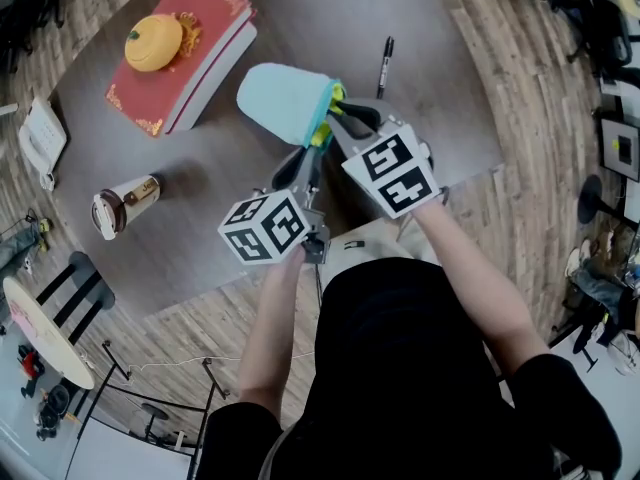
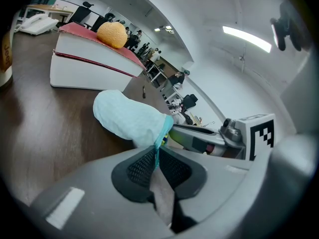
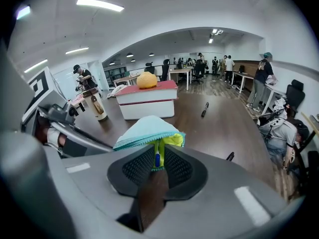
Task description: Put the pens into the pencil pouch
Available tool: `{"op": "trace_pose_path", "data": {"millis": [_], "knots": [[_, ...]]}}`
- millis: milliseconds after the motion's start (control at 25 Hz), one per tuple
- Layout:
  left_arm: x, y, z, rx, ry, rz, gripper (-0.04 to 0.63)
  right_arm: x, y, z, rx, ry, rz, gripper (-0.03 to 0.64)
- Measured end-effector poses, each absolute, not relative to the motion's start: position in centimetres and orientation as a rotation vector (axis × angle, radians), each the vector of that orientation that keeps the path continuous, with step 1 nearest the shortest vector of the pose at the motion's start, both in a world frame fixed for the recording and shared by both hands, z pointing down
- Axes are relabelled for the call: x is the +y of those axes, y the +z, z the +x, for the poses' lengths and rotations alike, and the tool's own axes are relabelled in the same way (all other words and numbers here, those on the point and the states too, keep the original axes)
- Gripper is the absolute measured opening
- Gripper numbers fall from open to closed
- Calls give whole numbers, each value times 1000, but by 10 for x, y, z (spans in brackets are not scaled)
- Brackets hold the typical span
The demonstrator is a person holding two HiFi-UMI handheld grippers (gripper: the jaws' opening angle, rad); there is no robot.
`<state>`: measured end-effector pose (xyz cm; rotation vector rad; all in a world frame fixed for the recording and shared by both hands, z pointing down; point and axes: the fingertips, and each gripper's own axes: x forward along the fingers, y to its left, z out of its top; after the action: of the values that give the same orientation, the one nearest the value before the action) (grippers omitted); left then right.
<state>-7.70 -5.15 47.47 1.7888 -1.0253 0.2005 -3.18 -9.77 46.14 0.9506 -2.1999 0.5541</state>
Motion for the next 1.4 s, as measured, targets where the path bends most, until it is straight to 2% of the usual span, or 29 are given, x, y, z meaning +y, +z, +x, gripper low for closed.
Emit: {"op": "trace_pose_path", "data": {"millis": [520, 880, 1400], "knots": [[-63, 467, -74, -1015, 197, 1811, 25, -102, 448, 23, -2126, 507, 1194, 46], [-65, 467, -74, -993, 216, 1806, 25, -105, 486, 64, -1957, 592, 1317, 46], [-64, 472, -73, -966, 246, 1785, 25, -113, 537, 74, -1880, 722, 1355, 46]]}}
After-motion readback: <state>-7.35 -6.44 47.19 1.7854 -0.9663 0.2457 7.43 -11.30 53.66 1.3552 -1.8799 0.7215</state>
